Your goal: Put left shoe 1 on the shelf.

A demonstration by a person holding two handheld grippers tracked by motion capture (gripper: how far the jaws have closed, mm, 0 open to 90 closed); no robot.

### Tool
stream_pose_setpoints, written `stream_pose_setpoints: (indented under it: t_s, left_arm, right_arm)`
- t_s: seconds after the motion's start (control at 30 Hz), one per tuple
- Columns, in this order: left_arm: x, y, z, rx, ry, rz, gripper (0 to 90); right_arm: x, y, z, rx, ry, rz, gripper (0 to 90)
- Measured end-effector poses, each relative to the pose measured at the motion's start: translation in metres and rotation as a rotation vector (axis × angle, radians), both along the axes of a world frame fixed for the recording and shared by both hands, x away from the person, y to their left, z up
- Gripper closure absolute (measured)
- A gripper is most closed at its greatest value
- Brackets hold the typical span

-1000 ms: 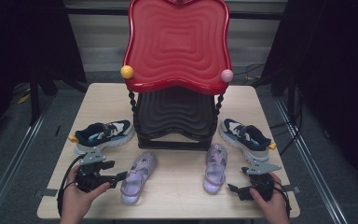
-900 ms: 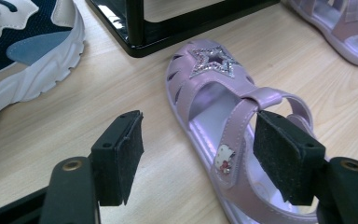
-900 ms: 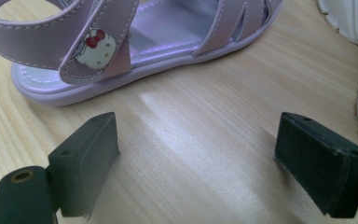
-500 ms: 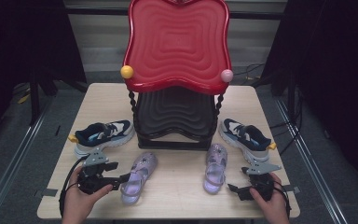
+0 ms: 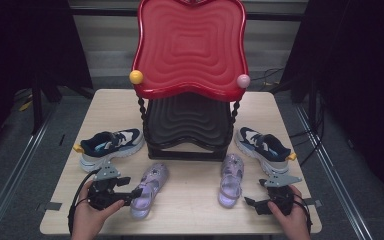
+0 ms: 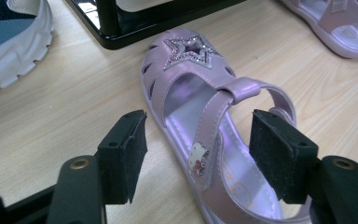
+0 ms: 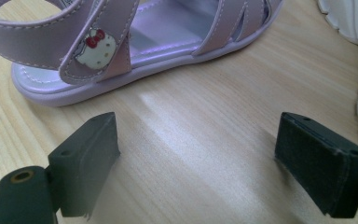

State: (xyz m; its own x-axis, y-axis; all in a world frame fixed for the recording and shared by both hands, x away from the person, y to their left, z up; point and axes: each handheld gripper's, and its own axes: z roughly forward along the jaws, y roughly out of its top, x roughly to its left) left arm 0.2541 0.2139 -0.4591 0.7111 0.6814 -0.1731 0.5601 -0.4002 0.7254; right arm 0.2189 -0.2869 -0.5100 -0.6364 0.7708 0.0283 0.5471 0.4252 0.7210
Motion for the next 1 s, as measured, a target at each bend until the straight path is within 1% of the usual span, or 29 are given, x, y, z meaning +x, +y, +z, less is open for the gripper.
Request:
stream_pose_setpoints:
  t_s: [0.07,0.13,0.27,0.33,0.37,0.47,0.5,0.67,0.73,0.87,0.9,1.0]
  left_arm:
    - [0.000,0.000,-0.002,-0.007,-0.011,0.011,37.2]
    - [0.000,0.000,-0.003,-0.004,-0.019,0.013,38.1]
    - [0.001,-0.001,-0.004,-0.003,-0.032,0.011,38.7]
    - [0.000,-0.003,-0.006,-0.005,-0.030,0.006,40.0]
    - [0.000,-0.003,-0.006,-0.011,-0.033,0.007,40.6]
    - [0.001,-0.004,-0.009,-0.012,-0.043,0.007,42.9]
    - [0.001,-0.004,-0.009,-0.020,-0.041,0.006,44.4]
    - [0.000,-0.005,-0.011,-0.016,-0.048,0.010,47.7]
    - [0.000,-0.004,-0.012,-0.027,-0.048,0.010,50.3]
    - [0.000,-0.004,-0.014,-0.036,-0.045,0.015,54.8]
    - [0.000,-0.004,-0.013,-0.028,-0.051,0.021,55.4]
    - [-0.001,-0.004,-0.014,-0.038,-0.044,0.026,58.3]
  right_arm:
    - [0.000,0.000,0.000,0.000,-0.001,0.001,12.8]
    - [0.000,0.000,0.000,0.000,0.000,0.000,12.8]
    - [0.000,0.000,0.000,0.000,-0.001,0.001,12.8]
    - [0.000,0.000,0.000,-0.001,-0.001,0.001,12.8]
    - [0.000,0.000,0.000,0.000,-0.001,0.001,12.8]
    - [0.000,0.000,0.000,0.000,-0.001,0.001,12.8]
    - [0.000,0.000,0.000,0.000,-0.001,0.001,12.8]
    - [0.000,0.000,0.000,0.000,-0.001,0.001,12.8]
    - [0.000,0.000,0.000,-0.001,-0.001,0.001,12.8]
    - [0.000,0.000,0.000,-0.001,-0.001,0.001,12.8]
    - [0.000,0.000,0.000,-0.001,-0.001,0.001,12.8]
    - [0.000,0.000,0.000,-0.001,-0.001,0.001,12.8]
